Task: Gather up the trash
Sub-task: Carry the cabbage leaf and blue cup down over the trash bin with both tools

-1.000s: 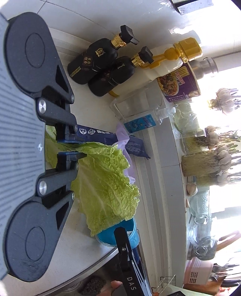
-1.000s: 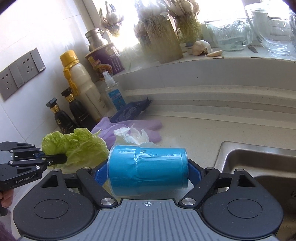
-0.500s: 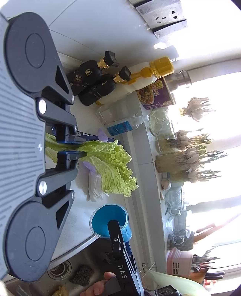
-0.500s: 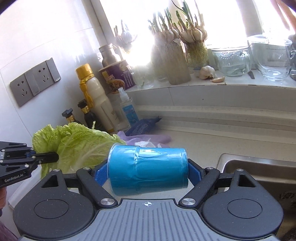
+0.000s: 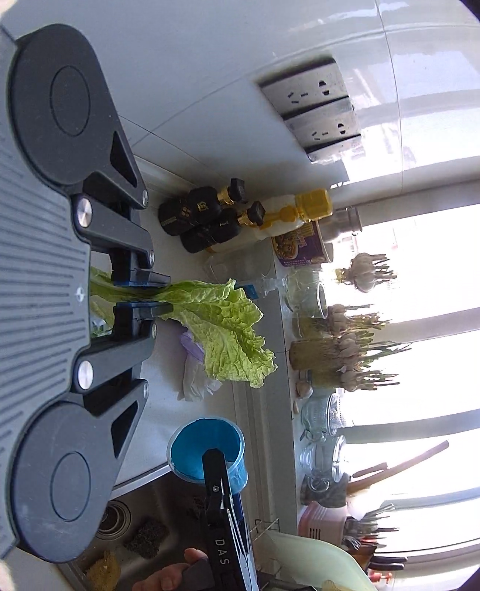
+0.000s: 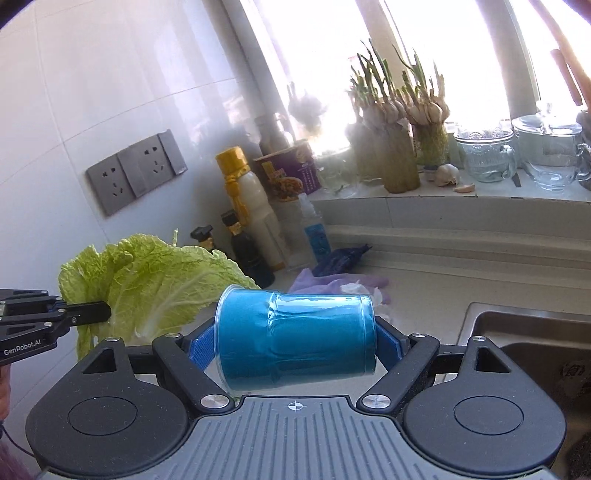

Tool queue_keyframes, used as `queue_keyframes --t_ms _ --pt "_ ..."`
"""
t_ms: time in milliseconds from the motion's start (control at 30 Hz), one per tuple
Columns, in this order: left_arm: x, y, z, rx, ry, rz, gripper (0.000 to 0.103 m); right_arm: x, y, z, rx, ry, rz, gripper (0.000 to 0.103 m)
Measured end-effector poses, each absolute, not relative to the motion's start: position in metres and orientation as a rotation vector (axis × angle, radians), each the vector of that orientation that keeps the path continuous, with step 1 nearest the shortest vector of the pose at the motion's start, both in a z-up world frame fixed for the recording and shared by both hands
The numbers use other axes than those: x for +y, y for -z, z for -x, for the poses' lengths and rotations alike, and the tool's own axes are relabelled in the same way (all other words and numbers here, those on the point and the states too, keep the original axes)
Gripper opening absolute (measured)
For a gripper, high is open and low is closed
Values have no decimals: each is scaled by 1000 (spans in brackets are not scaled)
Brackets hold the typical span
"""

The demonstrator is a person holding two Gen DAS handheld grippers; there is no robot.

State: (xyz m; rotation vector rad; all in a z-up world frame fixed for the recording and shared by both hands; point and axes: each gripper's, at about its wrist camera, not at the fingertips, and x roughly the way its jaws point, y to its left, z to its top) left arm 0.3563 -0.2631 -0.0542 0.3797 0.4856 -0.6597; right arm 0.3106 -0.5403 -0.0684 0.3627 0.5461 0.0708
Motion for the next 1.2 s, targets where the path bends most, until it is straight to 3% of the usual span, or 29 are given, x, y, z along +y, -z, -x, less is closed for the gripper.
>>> queue_keyframes --t_ms 1200 --pt "-52 123 -232 761 326 -114 6 -311 96 -218 688 -439 -223 85"
